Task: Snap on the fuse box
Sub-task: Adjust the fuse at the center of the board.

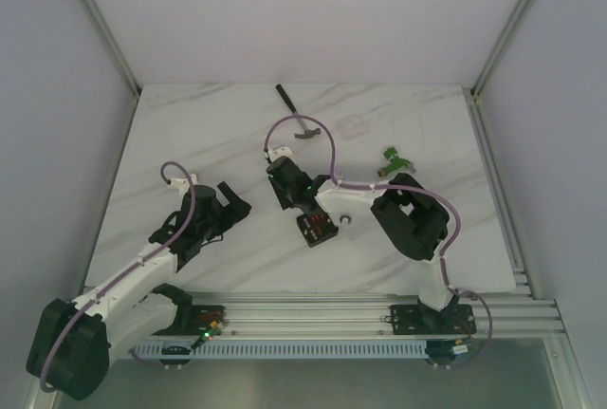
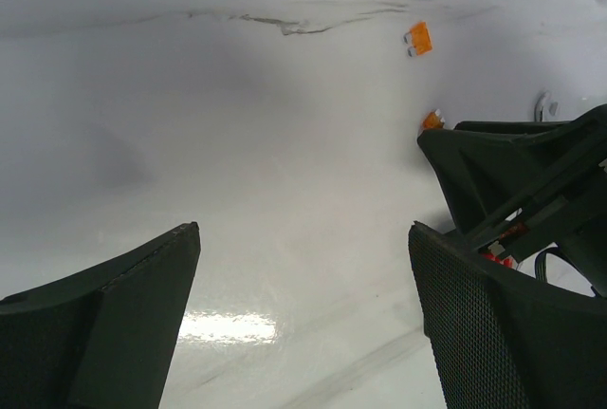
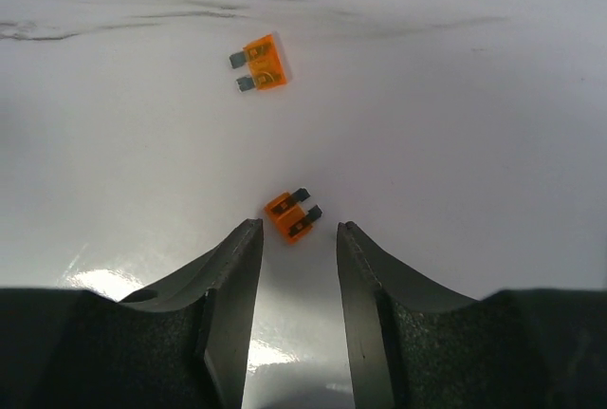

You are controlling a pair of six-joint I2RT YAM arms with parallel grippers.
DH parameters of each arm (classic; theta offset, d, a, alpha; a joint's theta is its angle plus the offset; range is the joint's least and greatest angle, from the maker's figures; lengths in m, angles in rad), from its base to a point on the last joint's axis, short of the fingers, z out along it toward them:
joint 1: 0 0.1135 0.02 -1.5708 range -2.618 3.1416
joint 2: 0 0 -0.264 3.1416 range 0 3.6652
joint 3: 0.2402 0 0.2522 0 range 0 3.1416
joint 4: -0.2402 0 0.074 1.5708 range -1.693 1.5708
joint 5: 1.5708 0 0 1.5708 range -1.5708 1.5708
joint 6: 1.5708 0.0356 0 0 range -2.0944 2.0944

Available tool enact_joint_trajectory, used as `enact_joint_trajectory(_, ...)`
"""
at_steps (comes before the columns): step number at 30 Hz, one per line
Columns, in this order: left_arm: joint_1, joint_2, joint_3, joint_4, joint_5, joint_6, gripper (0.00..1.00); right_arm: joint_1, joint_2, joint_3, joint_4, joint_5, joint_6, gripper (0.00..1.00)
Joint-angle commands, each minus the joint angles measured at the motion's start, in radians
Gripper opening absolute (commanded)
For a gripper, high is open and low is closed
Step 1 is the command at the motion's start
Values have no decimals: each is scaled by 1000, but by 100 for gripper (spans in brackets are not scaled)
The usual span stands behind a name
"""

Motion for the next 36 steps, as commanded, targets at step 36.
enact_joint_trajectory(36, 6, 15, -14, 7, 18, -1, 100, -27, -4, 5, -11, -183, -174, 45)
